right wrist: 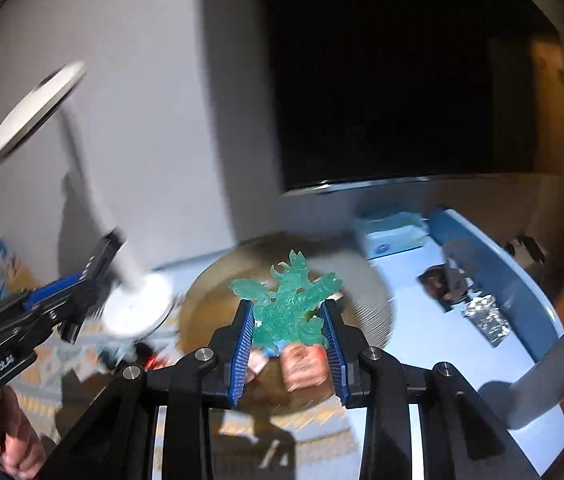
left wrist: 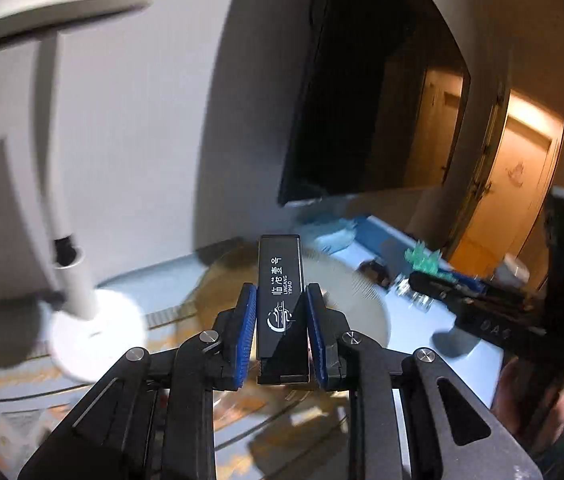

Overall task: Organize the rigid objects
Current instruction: 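Carry the USB drive and green figure over the amber bowl and open both tools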

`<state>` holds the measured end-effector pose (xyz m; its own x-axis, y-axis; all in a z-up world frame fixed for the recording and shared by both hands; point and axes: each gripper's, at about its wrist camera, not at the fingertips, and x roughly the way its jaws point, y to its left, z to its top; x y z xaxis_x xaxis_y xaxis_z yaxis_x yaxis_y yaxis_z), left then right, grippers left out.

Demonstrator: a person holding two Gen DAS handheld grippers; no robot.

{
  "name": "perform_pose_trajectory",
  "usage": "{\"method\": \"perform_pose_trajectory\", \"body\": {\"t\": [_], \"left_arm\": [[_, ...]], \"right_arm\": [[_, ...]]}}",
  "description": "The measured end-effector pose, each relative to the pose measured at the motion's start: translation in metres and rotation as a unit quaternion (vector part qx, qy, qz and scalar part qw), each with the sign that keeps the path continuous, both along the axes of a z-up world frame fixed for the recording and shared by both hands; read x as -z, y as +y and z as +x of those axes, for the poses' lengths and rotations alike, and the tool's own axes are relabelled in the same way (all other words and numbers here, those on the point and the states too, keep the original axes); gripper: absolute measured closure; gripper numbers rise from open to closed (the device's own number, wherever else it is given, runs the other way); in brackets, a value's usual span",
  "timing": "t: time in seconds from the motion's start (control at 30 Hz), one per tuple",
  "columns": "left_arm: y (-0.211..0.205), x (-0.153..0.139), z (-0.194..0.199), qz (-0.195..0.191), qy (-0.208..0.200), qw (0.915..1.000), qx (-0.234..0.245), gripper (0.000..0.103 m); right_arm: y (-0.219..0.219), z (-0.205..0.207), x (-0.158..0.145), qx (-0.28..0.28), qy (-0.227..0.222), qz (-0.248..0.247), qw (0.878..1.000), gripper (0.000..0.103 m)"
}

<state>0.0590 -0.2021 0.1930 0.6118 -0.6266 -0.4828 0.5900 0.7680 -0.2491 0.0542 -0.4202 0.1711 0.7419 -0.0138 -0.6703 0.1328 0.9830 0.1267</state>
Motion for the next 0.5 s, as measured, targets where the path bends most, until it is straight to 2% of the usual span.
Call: {"method": "perform_pose_trajectory", "body": {"t": [0.07,0.13,0.33,0.5], "left_arm": [[-0.017,0.006,0.019,-0.02,0.027,0.9994,0.01,0.082],[-0.032,0.02,0.033,-0.007,0.043,0.999,0.005,0.082],[-0.069,0.09,0.063,0.041,0.117,0.9922,-0.007,0.082],[-0.083,0.119,0.07,0.057,0.148,0.9874,-0.005,0.082]], "right_arm": [[-0.019,0.012,0.002,0.019,0.004,0.006,1.0,0.07],[-0.034,0.029,0.014,0.034,0.023,0.011,0.999,0.07],[-0.059,0.061,0.067,0.047,0.093,0.025,0.994,0.07],[-0.06,0.069,0.093,0.038,0.12,0.027,0.992,0.07]]}}
